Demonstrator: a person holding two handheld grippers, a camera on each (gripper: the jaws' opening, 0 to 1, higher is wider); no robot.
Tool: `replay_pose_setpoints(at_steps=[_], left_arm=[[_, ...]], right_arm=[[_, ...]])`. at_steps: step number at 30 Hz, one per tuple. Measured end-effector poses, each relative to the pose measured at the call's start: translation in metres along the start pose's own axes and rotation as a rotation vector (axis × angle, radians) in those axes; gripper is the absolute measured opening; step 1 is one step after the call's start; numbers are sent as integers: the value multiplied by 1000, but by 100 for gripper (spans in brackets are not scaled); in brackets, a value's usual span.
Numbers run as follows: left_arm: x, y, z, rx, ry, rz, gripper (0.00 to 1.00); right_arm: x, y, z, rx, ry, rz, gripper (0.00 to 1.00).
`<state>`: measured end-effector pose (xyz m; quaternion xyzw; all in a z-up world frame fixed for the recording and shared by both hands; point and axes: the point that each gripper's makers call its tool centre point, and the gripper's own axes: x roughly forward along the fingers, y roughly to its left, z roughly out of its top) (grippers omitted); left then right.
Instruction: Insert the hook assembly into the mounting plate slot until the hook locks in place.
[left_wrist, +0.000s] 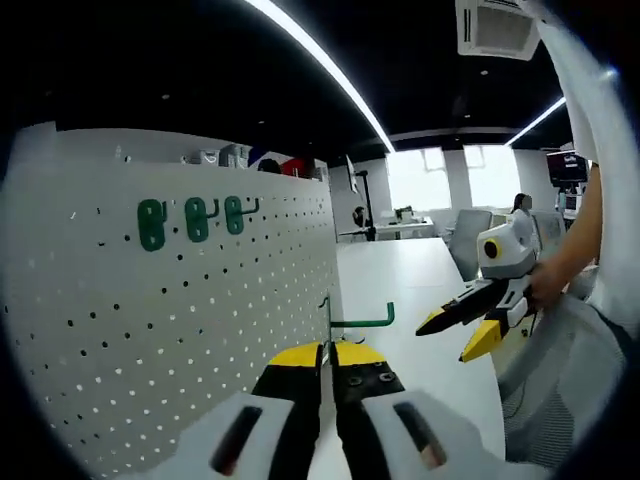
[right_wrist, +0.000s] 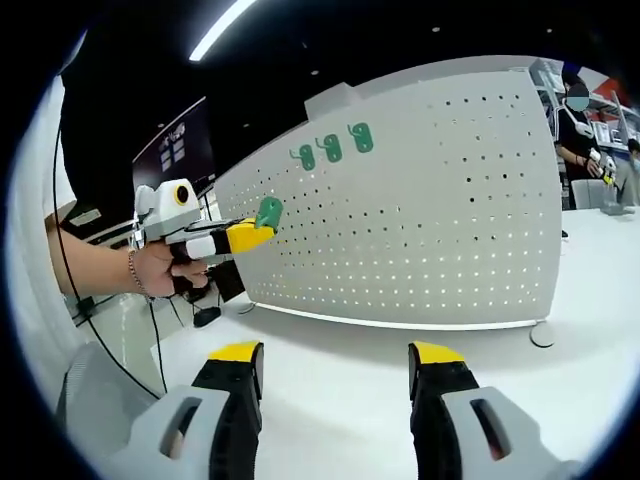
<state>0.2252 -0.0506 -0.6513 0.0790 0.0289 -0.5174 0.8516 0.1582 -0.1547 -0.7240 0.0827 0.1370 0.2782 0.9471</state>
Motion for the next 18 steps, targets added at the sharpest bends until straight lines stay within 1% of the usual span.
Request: replay_pose_setpoints(at_steps=[2, 3, 13, 15, 16, 18], left_arm=[[-4, 2, 4, -15, -14, 18, 3], [-4, 2, 4, -13, -16, 17, 3], [-9, 2, 3, -13, -13, 31, 3], [-9, 2, 3, -17, -13, 29, 3], [-9, 2, 2, -16, -11, 30, 3], [-9, 2, 1, -16, -7, 32, 3]], right_arm=[[0, 0, -1, 5, 0, 0, 56], [0, 0, -2, 3, 2, 0, 56], [-1, 1, 0, 3, -2, 3, 56], [-2, 2, 5, 3, -21, 8, 56], [-2, 6, 14, 11, -60, 22, 57], [-3, 9, 21, -5, -87, 31, 57]])
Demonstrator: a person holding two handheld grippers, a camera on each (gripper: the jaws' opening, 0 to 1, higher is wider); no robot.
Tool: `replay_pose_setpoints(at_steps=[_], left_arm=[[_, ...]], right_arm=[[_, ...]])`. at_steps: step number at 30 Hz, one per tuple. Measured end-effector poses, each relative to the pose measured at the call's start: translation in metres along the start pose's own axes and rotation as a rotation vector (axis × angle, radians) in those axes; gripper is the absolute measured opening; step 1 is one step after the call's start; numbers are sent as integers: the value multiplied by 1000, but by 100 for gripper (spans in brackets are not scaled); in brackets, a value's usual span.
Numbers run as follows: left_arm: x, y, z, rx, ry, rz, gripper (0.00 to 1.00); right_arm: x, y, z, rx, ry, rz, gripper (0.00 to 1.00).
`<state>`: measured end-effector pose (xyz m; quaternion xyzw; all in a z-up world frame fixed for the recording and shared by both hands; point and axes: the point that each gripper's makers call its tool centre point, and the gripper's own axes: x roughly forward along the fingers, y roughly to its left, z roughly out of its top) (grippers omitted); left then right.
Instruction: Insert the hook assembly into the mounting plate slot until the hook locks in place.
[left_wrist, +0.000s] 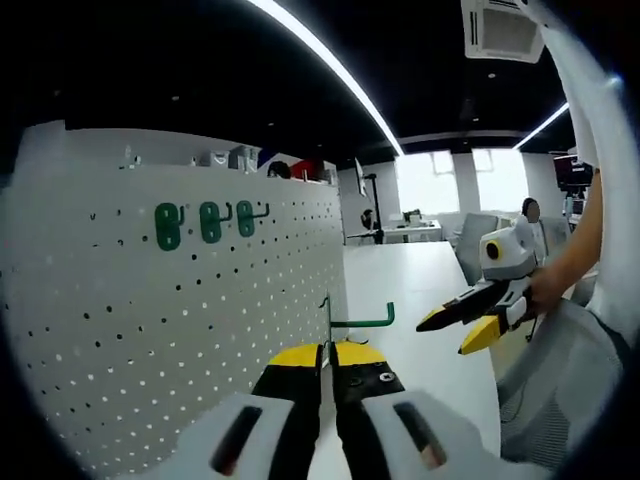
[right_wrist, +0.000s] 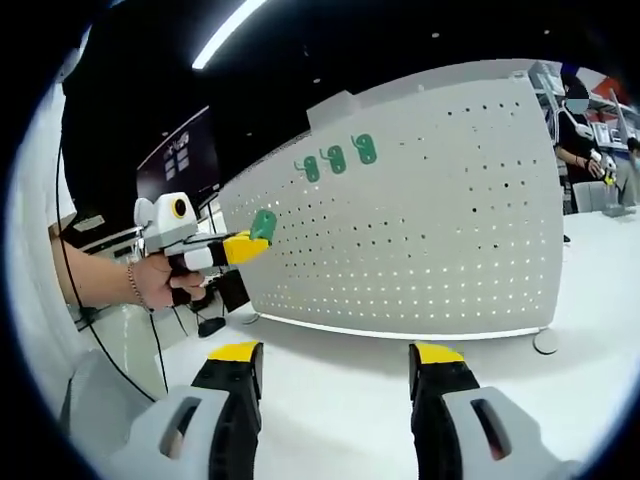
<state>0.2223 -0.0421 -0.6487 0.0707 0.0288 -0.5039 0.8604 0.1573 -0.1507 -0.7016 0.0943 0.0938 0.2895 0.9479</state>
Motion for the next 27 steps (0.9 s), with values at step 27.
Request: replay_pose_setpoints(at_steps=[27], left_arm=[[-2, -1, -5, -10, 5, 23, 3]], right_arm=[[12, 25, 45, 261, -196, 126, 60]])
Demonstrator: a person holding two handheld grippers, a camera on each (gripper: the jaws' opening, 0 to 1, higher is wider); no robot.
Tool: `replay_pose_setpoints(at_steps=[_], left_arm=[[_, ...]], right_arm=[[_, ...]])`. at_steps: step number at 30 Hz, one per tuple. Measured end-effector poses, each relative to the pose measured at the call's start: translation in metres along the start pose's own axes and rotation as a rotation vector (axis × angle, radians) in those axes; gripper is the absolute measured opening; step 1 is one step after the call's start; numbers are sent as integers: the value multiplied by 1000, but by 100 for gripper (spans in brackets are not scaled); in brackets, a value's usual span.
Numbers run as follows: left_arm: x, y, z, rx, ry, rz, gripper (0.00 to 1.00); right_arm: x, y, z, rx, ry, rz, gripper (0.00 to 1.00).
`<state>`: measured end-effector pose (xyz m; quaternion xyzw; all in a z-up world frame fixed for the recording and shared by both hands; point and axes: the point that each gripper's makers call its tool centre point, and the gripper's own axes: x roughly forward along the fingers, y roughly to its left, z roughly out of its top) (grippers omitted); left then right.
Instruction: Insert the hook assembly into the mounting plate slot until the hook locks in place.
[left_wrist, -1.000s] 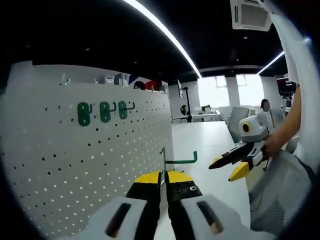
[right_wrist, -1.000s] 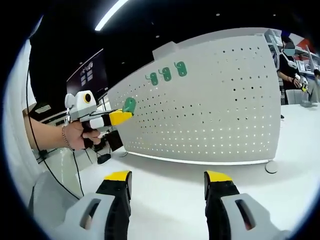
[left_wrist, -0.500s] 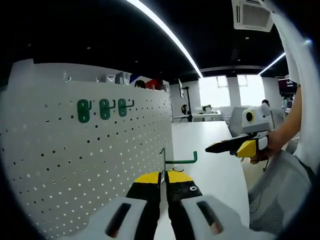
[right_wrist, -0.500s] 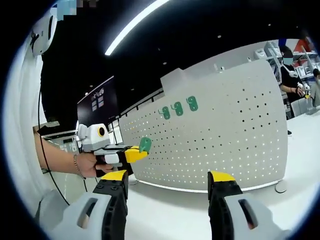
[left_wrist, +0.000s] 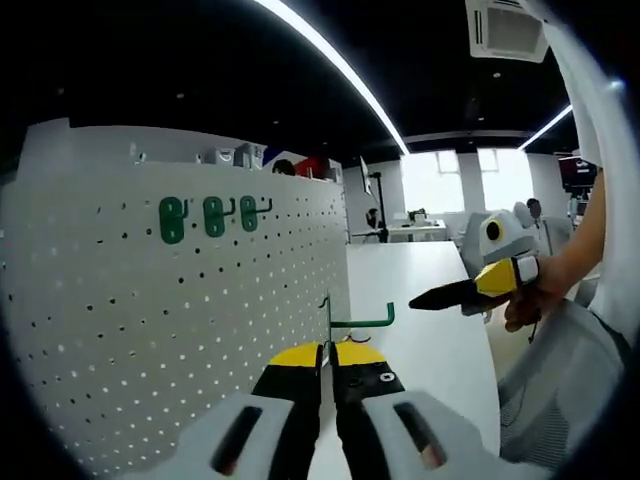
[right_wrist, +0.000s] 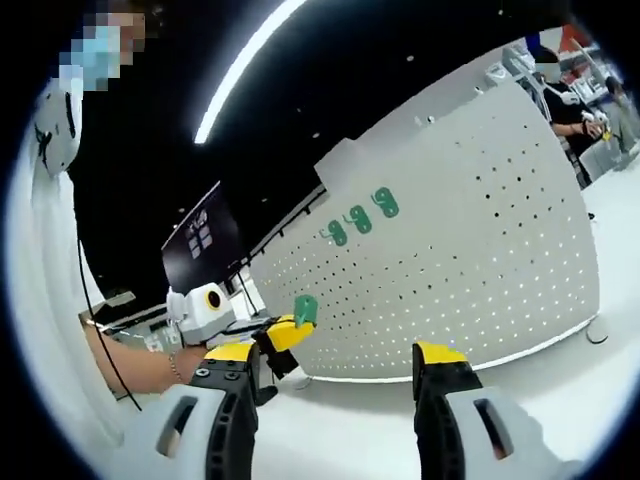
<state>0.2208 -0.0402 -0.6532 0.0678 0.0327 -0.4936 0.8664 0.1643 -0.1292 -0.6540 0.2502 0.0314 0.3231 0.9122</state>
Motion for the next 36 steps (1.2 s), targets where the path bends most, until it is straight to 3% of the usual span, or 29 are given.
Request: replay_pose_setpoints(at_steps=[3, 16, 36], left_arm=[[0, 1, -1, 6, 5, 4, 3], [0, -3, -1, 7, 6, 4, 3], [0, -5, 1, 1, 1, 6, 3]], right_arm=[[1, 1, 1, 33, -6, 5, 60], [18, 14, -3, 6, 14, 52, 52], [52, 32, -8, 12, 18, 120, 47]])
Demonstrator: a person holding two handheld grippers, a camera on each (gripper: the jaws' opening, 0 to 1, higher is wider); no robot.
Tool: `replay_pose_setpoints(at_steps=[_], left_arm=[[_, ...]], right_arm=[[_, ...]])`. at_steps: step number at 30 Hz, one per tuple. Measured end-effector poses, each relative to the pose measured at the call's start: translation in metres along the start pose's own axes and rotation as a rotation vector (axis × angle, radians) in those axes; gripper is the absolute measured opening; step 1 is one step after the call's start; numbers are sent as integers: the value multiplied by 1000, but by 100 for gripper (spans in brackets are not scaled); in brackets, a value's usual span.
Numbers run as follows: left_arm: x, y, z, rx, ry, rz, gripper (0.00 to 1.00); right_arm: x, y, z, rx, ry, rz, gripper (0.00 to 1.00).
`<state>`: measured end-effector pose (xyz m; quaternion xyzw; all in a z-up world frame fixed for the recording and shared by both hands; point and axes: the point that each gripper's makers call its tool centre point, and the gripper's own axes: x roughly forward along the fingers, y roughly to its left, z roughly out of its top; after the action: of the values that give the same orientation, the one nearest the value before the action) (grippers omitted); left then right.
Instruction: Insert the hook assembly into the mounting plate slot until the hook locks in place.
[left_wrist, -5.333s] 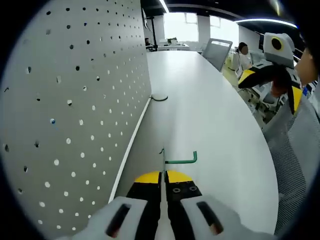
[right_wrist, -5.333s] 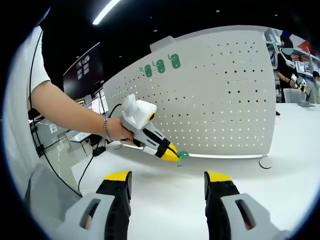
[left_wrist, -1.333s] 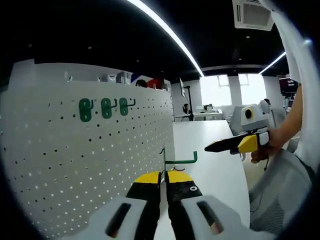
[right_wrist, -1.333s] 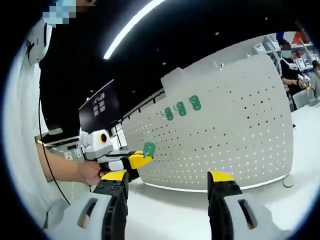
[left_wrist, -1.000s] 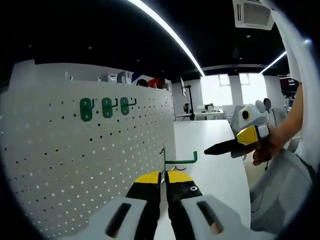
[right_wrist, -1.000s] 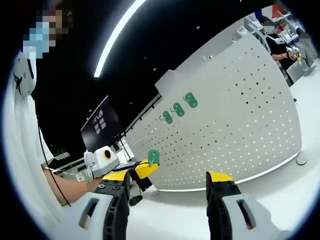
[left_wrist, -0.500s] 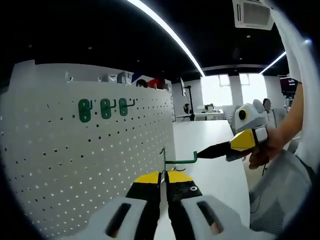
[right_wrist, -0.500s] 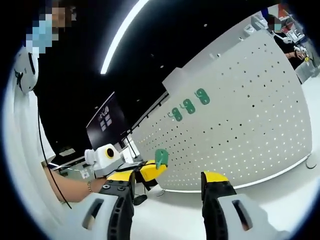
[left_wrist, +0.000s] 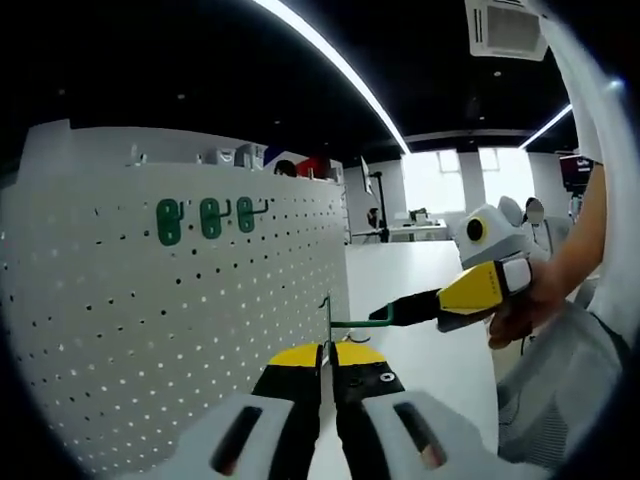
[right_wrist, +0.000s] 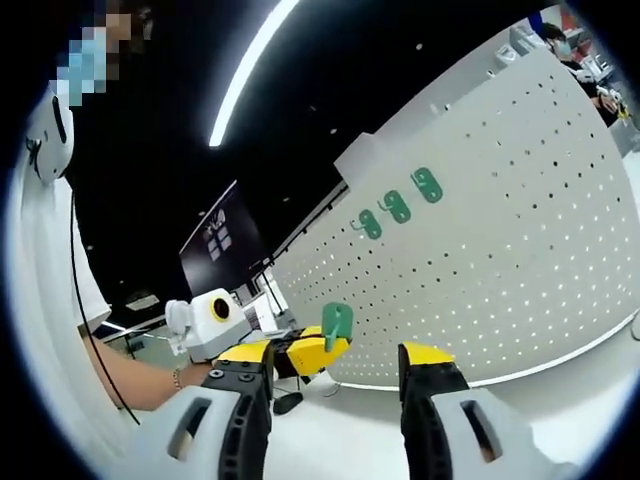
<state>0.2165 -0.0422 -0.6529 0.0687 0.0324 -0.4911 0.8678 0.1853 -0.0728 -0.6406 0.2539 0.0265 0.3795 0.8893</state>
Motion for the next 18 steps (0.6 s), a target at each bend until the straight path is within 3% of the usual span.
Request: replay_pose_setpoints(at_steps=[18], left_arm=[[-3, 1, 1, -6, -6, 13, 3]], right_arm=[[25, 13, -2, 4, -8, 49, 38]])
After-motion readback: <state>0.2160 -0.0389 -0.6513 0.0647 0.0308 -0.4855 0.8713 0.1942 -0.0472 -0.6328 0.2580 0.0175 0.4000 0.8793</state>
